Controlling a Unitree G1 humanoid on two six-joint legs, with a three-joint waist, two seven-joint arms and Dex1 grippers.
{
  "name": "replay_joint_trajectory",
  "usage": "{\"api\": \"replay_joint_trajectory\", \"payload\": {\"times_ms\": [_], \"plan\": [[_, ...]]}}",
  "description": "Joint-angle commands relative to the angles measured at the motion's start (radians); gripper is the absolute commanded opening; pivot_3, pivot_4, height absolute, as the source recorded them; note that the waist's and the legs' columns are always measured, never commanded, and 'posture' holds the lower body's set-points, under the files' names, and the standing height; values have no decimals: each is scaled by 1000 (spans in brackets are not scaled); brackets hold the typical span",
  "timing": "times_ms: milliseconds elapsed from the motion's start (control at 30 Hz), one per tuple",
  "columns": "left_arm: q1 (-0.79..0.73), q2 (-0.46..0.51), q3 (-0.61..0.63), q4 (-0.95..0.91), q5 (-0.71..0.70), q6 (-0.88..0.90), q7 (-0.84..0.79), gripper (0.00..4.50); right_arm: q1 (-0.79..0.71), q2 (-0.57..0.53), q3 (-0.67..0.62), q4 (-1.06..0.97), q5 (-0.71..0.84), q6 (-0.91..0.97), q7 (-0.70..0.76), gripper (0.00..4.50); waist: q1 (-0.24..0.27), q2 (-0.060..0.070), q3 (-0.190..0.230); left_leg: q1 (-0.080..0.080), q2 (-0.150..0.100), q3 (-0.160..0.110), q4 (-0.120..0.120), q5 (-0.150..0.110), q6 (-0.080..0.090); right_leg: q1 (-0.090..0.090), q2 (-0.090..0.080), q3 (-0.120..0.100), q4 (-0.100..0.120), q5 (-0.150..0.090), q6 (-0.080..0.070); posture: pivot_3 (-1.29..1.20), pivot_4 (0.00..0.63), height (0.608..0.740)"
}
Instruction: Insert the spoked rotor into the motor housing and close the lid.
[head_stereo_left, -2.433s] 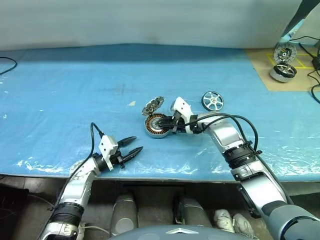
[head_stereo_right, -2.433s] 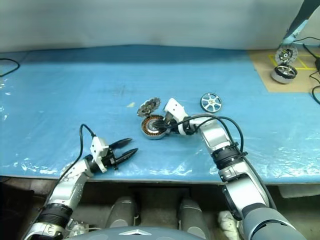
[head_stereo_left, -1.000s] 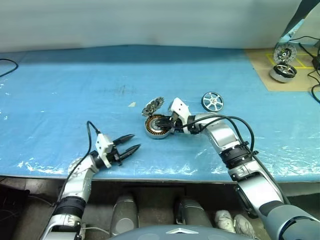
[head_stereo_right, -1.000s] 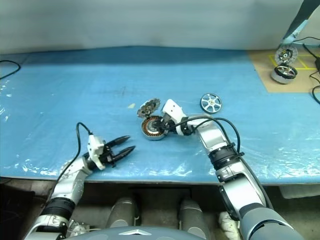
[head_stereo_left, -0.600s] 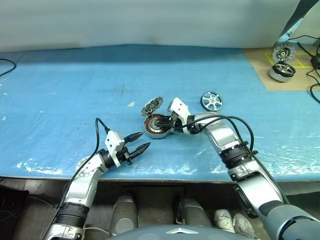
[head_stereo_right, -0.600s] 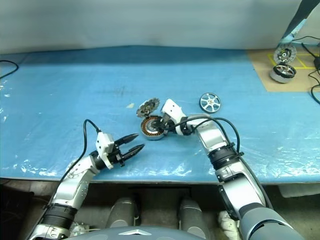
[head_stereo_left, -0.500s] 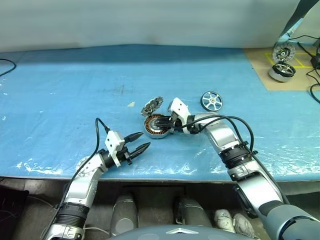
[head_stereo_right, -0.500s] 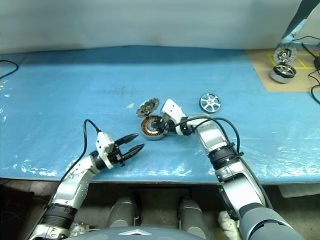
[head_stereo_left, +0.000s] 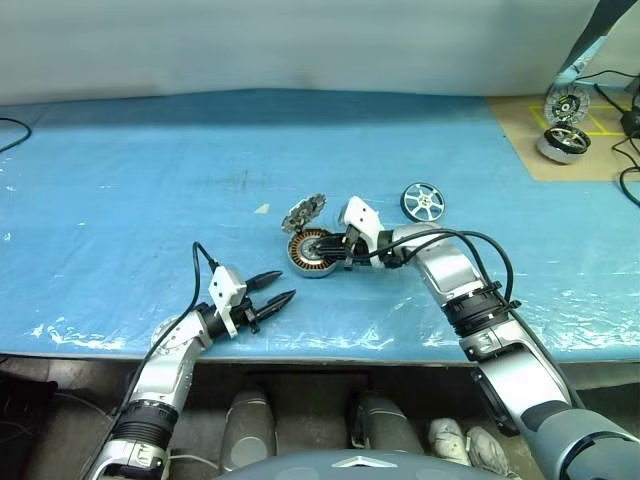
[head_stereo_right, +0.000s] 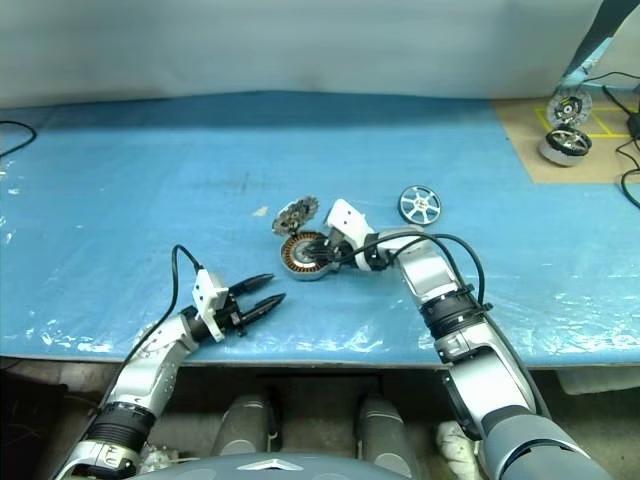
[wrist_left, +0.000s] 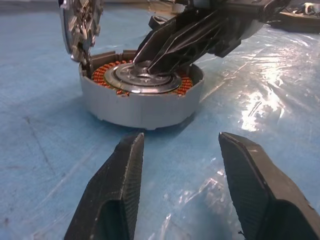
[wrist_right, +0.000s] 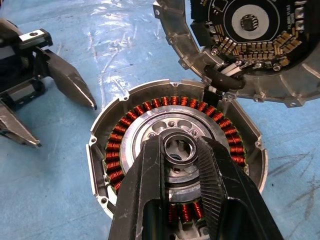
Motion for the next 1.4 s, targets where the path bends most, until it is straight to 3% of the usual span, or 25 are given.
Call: {"api": "replay_joint_trajectory", "payload": {"times_ms": [33, 833, 1400], "plan": [[-8, 2, 15, 53, 3, -51, -21, 2504, 8, -2, 17, -25, -9, -15, 15, 558, 0, 0, 0, 0, 0, 0, 0, 0, 0, 0, 0, 0, 0, 0, 0, 0, 150, 740], [2, 13, 20, 68, -3, -72, -48, 2504, -21, 13, 21, 26, -46, -73, -1, 558, -2, 0, 0, 1, 0, 0, 0, 0, 0, 0, 0, 0, 1, 0, 0, 0, 150, 740], [36, 15, 9, -74, -6, 18, -13, 2504, -43, 7, 7, 22, -32, -68, 14, 558, -1, 0, 0, 0, 0, 0, 0, 0, 0, 0, 0, 0, 1, 0, 0, 0, 150, 740]]}}
